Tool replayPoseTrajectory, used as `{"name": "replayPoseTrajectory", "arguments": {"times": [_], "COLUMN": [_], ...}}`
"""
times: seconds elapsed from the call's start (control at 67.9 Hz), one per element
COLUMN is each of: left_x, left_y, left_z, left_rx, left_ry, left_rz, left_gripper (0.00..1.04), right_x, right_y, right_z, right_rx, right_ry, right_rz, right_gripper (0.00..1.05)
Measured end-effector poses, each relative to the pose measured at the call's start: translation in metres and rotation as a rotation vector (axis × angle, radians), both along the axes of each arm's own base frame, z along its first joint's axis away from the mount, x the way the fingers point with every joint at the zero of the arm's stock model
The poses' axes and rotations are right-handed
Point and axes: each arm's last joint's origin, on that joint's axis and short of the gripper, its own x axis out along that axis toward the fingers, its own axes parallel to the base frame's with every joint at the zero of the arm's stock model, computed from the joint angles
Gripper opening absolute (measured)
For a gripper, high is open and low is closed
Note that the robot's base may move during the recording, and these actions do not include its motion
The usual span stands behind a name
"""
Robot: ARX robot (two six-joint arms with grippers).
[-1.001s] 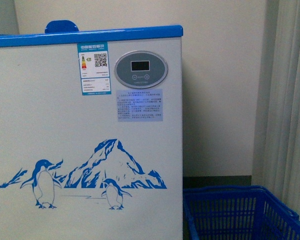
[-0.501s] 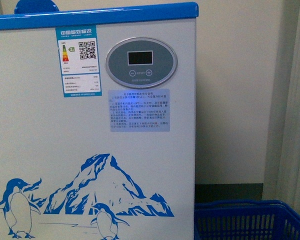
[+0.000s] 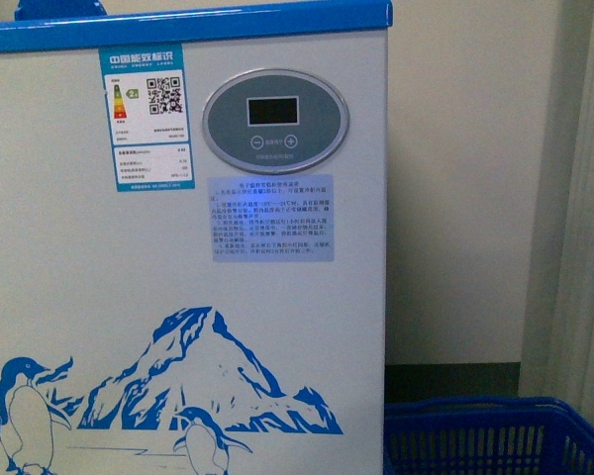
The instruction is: Put drink in fridge
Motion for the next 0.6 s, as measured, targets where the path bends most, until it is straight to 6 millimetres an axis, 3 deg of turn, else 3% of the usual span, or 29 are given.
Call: {"name": "replayPoseTrajectory", "arguments": {"times": [0.103, 0.191, 0.383, 0.471, 0.53, 0.604], "left_x": [0.000, 0.000, 0.000, 0.000, 0.000, 0.000], "left_y": [0.000, 0.000, 0.000, 0.000, 0.000, 0.000], "left_z": [0.000, 0.000, 0.000, 0.000, 0.000, 0.000], "left_rx": [0.000, 0.000, 0.000, 0.000, 0.000, 0.000], "left_ry": [0.000, 0.000, 0.000, 0.000, 0.000, 0.000], "left_rz": [0.000, 0.000, 0.000, 0.000, 0.000, 0.000], "left_gripper": [0.97, 0.97, 0.97, 0.97, 0.97, 0.97], "right_x": [0.007, 0.021, 0.085, 0.123, 0.151, 0.171], "right_y": [-0.006, -0.014, -0.035, -0.049, -0.057, -0.063], "right_z": [0.004, 0.019, 0.036, 0.030, 0.015, -0.005], "right_rx": [0.077, 0.096, 0.069, 0.048, 0.038, 0.038], "right_ry": [0.053, 0.108, 0.220, 0.241, 0.277, 0.334], "right_rz": [0.001, -0.049, -0.135, -0.205, -0.240, -0.251], "right_gripper": [0.97, 0.97, 0.97, 0.97, 0.97, 0.97]}}
